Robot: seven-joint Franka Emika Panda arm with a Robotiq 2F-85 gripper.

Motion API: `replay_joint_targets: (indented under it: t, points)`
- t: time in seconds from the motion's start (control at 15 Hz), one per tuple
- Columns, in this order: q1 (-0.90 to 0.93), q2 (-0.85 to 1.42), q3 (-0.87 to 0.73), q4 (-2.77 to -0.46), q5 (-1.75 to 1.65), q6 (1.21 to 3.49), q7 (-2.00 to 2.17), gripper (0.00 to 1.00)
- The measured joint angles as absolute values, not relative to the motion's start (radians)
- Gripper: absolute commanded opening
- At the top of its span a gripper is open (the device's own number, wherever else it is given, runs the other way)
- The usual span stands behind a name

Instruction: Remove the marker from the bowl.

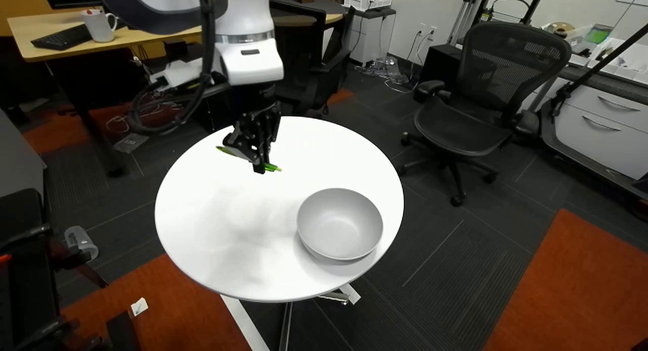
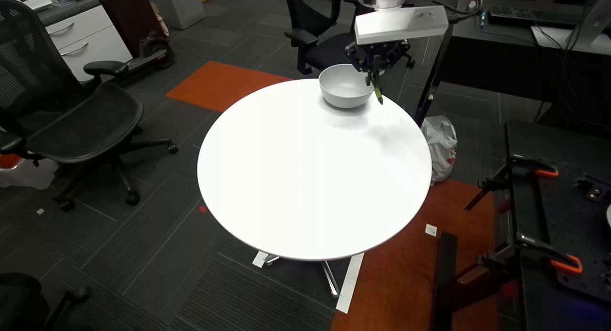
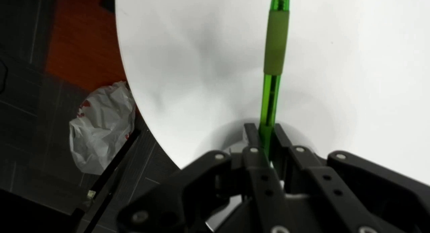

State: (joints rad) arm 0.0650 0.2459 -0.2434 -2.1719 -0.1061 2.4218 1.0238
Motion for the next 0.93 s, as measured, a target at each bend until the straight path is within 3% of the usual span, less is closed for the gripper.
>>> replay_joint_targets:
  t: [0.47,0.93]
  points:
    - [0.051,0.255,-0.231,-2.332,-0.145,2.549,1.104,0.03]
    - [0.03,0.392,-0.233,-2.35,-0.111,2.745,1.104,0.03]
